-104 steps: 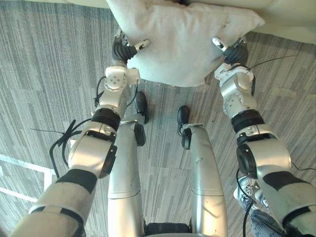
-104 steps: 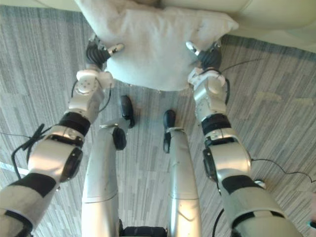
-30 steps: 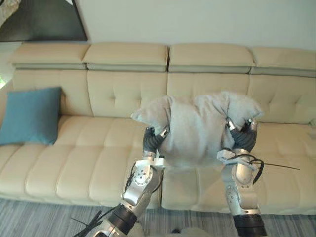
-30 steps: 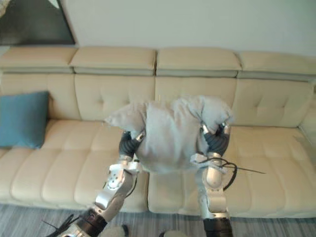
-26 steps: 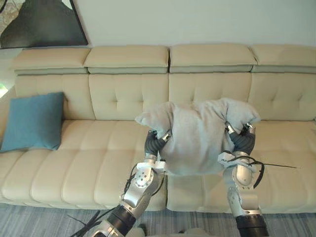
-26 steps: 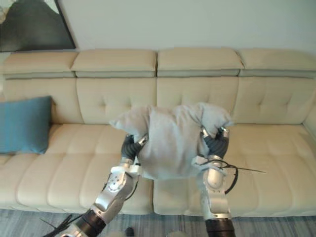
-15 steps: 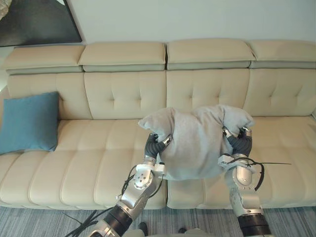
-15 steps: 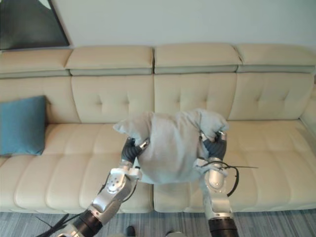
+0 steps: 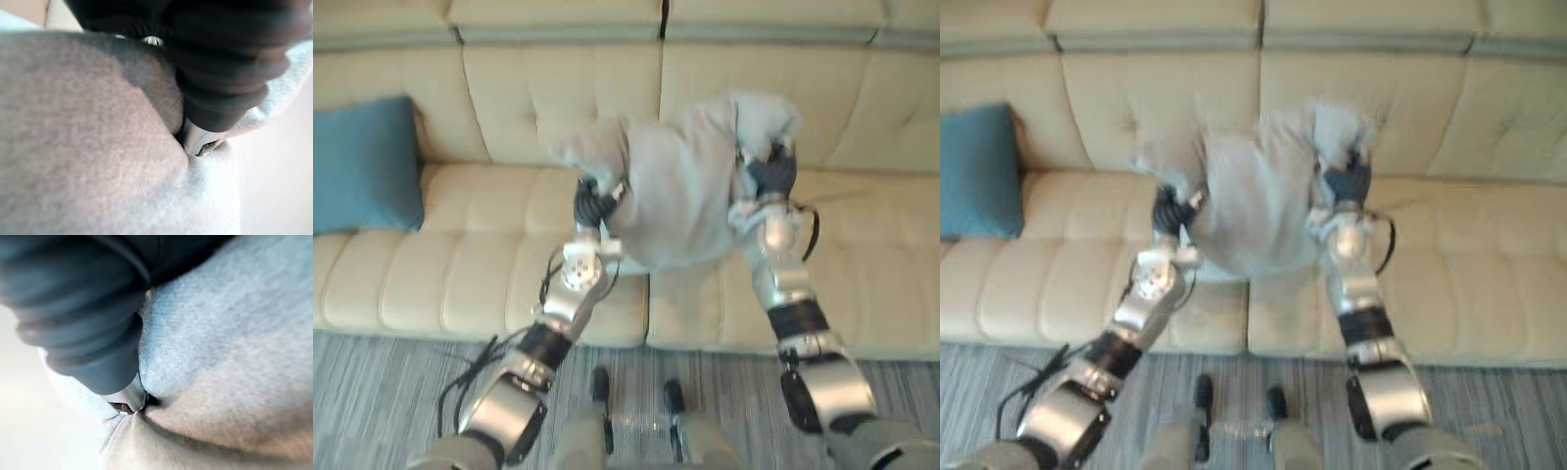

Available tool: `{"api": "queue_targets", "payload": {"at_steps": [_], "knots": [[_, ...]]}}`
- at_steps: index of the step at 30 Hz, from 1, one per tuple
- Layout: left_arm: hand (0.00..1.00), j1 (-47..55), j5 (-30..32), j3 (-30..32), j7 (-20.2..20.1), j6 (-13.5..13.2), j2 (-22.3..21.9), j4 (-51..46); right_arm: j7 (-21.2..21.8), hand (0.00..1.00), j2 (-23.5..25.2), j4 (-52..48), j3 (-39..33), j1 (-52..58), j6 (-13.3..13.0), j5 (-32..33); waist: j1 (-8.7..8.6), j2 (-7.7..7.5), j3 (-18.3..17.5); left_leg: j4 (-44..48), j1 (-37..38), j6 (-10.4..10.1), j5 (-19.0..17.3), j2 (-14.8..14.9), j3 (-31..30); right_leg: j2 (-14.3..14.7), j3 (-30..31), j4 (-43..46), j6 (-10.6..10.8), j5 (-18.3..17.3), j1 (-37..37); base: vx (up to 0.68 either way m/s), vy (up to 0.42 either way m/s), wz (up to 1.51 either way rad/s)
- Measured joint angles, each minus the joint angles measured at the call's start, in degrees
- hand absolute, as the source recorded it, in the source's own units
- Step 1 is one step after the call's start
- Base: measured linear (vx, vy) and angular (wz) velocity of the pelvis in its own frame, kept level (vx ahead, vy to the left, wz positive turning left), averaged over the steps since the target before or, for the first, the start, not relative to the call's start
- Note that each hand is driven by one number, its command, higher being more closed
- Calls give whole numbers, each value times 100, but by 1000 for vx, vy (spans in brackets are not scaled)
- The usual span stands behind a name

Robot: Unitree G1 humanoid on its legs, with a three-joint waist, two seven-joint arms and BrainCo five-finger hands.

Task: Pick up cushions and gather them together orderly.

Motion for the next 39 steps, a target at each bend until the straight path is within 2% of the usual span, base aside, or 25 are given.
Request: {"api": "queue_targets", "payload": {"at_steps": [5,6,8,13,17,18,23,26,33,37,39], "knots": [[100,-1603,-125,173,111,-2,645,829,-297,100,-103,673,75,-1707,34,-5,-10,33,620,-85,-298,-29,223,4,26,0,4,307,3,0,-492,-71,-42,-4],[100,-1644,-125,173,111,-2,659,850,-304,100,-115,704,87,-1756,34,-5,-11,34,626,-85,-317,-29,227,4,26,0,3,315,3,0,-516,-30,-38,0],[100,-2437,-246,169,75,-9,867,1485,-383,100,-235,1416,154,-2523,51,3,-49,56,703,-106,-581,-18,307,-10,-2,-13,-29,417,10,5,-836,-4,-16,1],[100,-3154,-471,102,-98,-27,1031,2111,-450,100,-373,2057,277,-3191,123,7,-73,156,819,-195,-832,-13,378,-26,10,-28,-14,414,51,34,-1129,7,-6,-3],[100,-3698,-657,-17,-273,-194,1248,2481,-476,100,-518,2433,455,-3795,187,5,-72,226,1062,-199,-1229,15,418,-39,137,-39,136,284,136,195,-1541,-1,1,-17],[0,-3748,-679,-25,-300,-195,1261,2514,-485,0,-536,2478,491,-3841,186,4,-80,228,1106,-199,-1242,15,418,-40,142,-41,143,250,149,224,-1545,24,2,-24],[0,-3976,-701,-70,-417,-229,1342,2864,-541,0,-691,2821,654,-4075,195,44,-65,237,1156,-200,-1602,16,418,-55,291,-63,391,-112,257,492,-1835,36,-1,-23],[0,-4051,-786,-43,-415,-326,1342,2881,-542,0,-776,2821,715,-4193,180,112,-61,237,1156,-200,-1641,16,418,-74,291,-108,462,-197,279,523,-1853,39,-1,-11],[0,-4013,-801,338,-474,-348,1350,2888,-337,0,-968,2709,679,-4160,58,431,-38,237,1156,-199,-1677,15,417,-56,308,-112,522,-282,291,562,-1857,0,0,0],[0,-3703,-799,611,-697,-350,1592,2669,-134,0,-1479,2121,501,-3712,-52,684,-26,237,1156,-199,-1667,16,417,-50,307,-112,535,-244,292,562,-1857,0,0,0],[0,-3306,-801,1008,-796,-359,1873,2272,31,0,-1905,1479,54,-3127,-134,847,-10,237,1156,-181,-1619,15,417,-37,311,-105,489,-171,292,560,-1836,0,-33,0]]}}
